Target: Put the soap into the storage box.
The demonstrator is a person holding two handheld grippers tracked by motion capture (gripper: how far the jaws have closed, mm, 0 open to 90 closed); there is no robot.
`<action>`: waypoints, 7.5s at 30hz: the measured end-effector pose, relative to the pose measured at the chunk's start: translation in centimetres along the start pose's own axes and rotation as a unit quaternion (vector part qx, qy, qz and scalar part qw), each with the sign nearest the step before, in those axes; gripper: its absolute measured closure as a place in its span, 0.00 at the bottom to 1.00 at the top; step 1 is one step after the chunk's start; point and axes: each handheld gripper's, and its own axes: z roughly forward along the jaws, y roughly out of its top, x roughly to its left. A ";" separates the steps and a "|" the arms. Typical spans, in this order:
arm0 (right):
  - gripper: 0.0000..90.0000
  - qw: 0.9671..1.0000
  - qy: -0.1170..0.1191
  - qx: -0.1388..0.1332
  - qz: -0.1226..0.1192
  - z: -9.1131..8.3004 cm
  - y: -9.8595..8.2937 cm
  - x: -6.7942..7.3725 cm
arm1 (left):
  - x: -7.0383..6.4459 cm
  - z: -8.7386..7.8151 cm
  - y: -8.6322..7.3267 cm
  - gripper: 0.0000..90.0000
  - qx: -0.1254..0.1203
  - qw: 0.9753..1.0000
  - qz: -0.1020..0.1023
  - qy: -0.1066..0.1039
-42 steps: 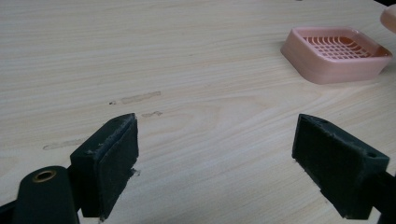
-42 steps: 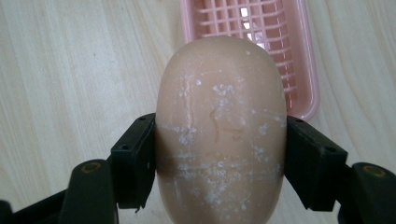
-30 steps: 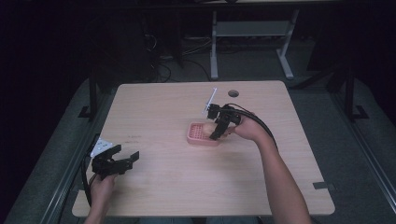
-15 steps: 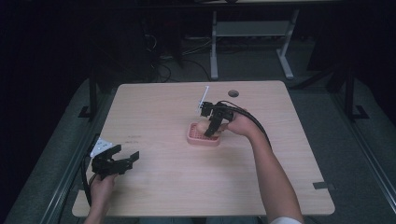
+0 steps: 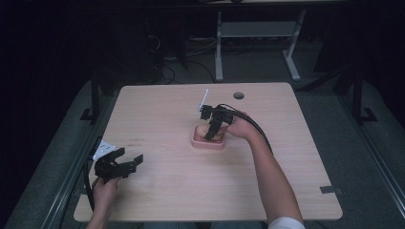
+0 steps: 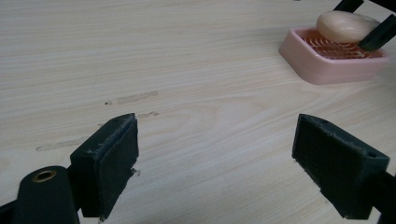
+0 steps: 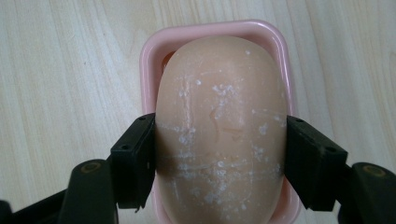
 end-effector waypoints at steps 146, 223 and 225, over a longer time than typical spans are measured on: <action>0.26 0.992 -0.001 -0.081 0.101 -4.3 -12.9 2.9 | -0.3 -0.1 0.0 0.16 0.002 1.000 0.012 0.002; 0.26 0.979 -0.023 -0.131 0.155 -3.7 -23.2 8.8 | -0.9 0.4 -0.1 0.16 0.014 0.999 0.036 -0.006; 0.26 0.978 -0.022 -0.131 0.158 -3.7 -23.4 9.1 | -1.0 0.4 -0.1 0.16 0.014 0.999 0.037 -0.007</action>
